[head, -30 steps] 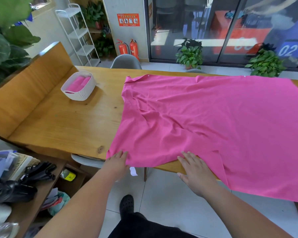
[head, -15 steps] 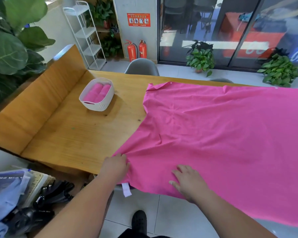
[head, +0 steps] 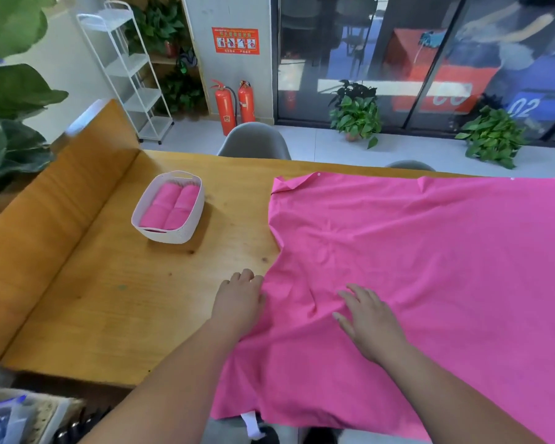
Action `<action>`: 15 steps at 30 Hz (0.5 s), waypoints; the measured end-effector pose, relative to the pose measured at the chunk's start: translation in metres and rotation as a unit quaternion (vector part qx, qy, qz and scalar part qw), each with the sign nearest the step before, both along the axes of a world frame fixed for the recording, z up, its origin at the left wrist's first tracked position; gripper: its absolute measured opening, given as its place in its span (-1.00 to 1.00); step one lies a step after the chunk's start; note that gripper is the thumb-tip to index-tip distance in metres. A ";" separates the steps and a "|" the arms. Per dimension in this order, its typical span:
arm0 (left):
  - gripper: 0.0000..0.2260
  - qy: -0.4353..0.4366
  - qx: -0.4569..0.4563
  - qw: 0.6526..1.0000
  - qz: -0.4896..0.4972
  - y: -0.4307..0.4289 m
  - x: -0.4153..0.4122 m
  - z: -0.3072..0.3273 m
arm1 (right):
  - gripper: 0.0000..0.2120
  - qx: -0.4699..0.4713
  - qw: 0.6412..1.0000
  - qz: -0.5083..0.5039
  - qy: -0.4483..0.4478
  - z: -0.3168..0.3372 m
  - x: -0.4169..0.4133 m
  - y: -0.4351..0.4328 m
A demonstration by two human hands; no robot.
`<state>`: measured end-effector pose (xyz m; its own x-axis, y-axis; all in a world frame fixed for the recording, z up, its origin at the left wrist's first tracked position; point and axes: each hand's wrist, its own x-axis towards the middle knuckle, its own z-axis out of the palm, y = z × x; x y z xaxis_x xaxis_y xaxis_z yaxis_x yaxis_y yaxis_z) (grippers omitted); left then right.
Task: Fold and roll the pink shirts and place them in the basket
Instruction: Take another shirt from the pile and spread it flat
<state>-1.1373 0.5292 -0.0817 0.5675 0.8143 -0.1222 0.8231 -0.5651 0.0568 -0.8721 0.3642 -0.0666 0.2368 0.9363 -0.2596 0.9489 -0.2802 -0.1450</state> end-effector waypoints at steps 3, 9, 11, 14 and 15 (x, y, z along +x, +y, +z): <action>-0.70 -0.014 -0.006 1.000 0.012 0.031 0.021 0.000 | -0.34 -0.020 1.000 0.007 0.003 0.000 0.027 0.039; -0.69 -0.037 -0.013 0.998 0.039 0.107 0.069 0.010 | -0.28 -0.025 0.999 0.024 0.023 -0.012 0.080 0.134; -0.63 -0.042 -0.017 0.998 0.043 0.139 0.086 0.015 | -0.27 -0.029 0.999 0.034 0.020 -0.015 0.096 0.172; -0.57 -0.052 -0.029 0.997 0.057 0.186 0.110 0.016 | -0.25 -0.029 0.999 0.034 0.024 -0.024 0.117 0.229; -0.56 -0.060 -0.036 0.996 0.062 0.199 0.117 0.015 | -0.24 -0.031 0.999 0.033 0.024 -0.027 0.122 0.246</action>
<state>-1.0208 0.7285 -0.0665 0.4770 0.8707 -0.1199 0.8713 -0.4505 0.1948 -0.7496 0.6099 -0.0941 0.1602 0.9313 -0.3271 0.9583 -0.2262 -0.1746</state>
